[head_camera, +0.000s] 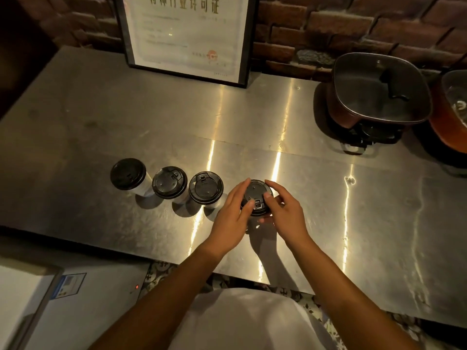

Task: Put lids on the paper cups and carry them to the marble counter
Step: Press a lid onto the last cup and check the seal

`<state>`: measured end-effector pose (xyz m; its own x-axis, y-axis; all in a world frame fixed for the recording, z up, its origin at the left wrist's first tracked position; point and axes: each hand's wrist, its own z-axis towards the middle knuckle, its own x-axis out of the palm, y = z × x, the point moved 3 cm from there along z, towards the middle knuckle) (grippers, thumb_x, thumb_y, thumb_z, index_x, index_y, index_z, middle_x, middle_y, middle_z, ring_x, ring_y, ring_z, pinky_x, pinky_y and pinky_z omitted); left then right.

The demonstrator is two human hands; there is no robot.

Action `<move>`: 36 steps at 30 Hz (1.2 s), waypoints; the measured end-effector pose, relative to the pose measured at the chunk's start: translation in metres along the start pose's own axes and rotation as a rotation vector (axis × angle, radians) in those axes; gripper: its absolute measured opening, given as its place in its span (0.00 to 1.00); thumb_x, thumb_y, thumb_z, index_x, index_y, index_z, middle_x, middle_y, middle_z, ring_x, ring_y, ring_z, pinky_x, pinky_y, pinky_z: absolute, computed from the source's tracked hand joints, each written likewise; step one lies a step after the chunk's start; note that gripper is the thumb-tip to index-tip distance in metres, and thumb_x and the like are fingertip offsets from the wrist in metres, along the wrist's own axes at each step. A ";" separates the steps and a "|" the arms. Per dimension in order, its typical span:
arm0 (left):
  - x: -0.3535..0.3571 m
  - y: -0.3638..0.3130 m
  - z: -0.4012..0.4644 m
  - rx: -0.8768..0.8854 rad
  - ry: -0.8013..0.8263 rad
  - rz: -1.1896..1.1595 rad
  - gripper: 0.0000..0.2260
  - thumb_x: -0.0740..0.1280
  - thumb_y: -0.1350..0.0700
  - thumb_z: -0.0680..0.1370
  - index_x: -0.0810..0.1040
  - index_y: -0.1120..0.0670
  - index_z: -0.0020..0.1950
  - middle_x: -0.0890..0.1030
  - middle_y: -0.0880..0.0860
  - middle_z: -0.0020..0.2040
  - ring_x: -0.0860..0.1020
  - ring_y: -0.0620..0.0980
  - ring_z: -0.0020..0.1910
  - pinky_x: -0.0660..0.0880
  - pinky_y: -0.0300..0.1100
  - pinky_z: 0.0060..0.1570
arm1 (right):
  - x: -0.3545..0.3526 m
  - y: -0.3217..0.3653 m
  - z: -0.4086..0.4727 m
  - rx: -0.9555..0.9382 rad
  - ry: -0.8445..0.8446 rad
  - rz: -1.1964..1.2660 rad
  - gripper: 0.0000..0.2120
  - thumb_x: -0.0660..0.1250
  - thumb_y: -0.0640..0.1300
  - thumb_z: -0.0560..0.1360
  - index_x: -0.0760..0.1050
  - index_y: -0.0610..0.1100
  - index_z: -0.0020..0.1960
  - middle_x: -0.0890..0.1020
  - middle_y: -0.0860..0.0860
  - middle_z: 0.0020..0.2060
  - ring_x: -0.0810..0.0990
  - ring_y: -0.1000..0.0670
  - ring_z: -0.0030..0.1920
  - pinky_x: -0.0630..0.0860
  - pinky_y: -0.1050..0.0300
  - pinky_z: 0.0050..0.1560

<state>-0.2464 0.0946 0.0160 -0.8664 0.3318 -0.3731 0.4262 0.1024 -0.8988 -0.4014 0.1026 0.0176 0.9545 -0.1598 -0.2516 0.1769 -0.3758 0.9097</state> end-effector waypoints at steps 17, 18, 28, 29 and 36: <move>0.003 0.038 0.002 -0.084 0.064 -0.126 0.23 0.58 0.45 0.85 0.57 0.28 0.77 0.65 0.45 0.79 0.67 0.48 0.77 0.68 0.55 0.75 | 0.011 -0.028 0.006 -0.083 0.007 -0.126 0.16 0.65 0.51 0.83 0.76 0.56 0.71 0.84 0.54 0.49 0.82 0.53 0.47 0.77 0.69 0.46; 0.003 0.037 0.001 -0.082 0.059 -0.118 0.23 0.58 0.45 0.85 0.57 0.28 0.77 0.65 0.45 0.79 0.67 0.48 0.77 0.68 0.55 0.75 | 0.011 -0.028 0.006 -0.085 0.008 -0.127 0.16 0.65 0.51 0.83 0.76 0.56 0.71 0.84 0.54 0.49 0.82 0.53 0.47 0.77 0.67 0.47; -0.001 0.038 -0.003 -0.054 -0.093 0.071 0.23 0.64 0.42 0.82 0.62 0.29 0.74 0.77 0.47 0.71 0.80 0.46 0.64 0.79 0.51 0.64 | 0.011 -0.031 0.007 -0.061 0.004 -0.155 0.17 0.65 0.51 0.83 0.75 0.57 0.72 0.84 0.52 0.48 0.82 0.53 0.46 0.80 0.63 0.50; -0.001 0.038 -0.003 -0.058 -0.103 0.091 0.23 0.65 0.42 0.81 0.62 0.29 0.74 0.78 0.47 0.69 0.81 0.46 0.61 0.80 0.50 0.62 | 0.012 -0.030 0.006 -0.054 0.005 -0.157 0.17 0.64 0.51 0.83 0.75 0.57 0.72 0.84 0.52 0.49 0.82 0.53 0.47 0.80 0.64 0.50; -0.006 0.029 -0.012 -0.087 -0.105 0.098 0.28 0.66 0.41 0.80 0.57 0.33 0.77 0.76 0.47 0.71 0.82 0.41 0.53 0.80 0.41 0.57 | 0.008 -0.022 0.005 -0.057 -0.010 -0.262 0.18 0.63 0.54 0.83 0.74 0.57 0.72 0.84 0.52 0.45 0.83 0.54 0.45 0.82 0.53 0.55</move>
<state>-0.2257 0.1071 -0.0051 -0.8403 0.2447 -0.4837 0.5266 0.1568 -0.8355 -0.3993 0.1047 -0.0060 0.8722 -0.0725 -0.4838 0.4311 -0.3537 0.8301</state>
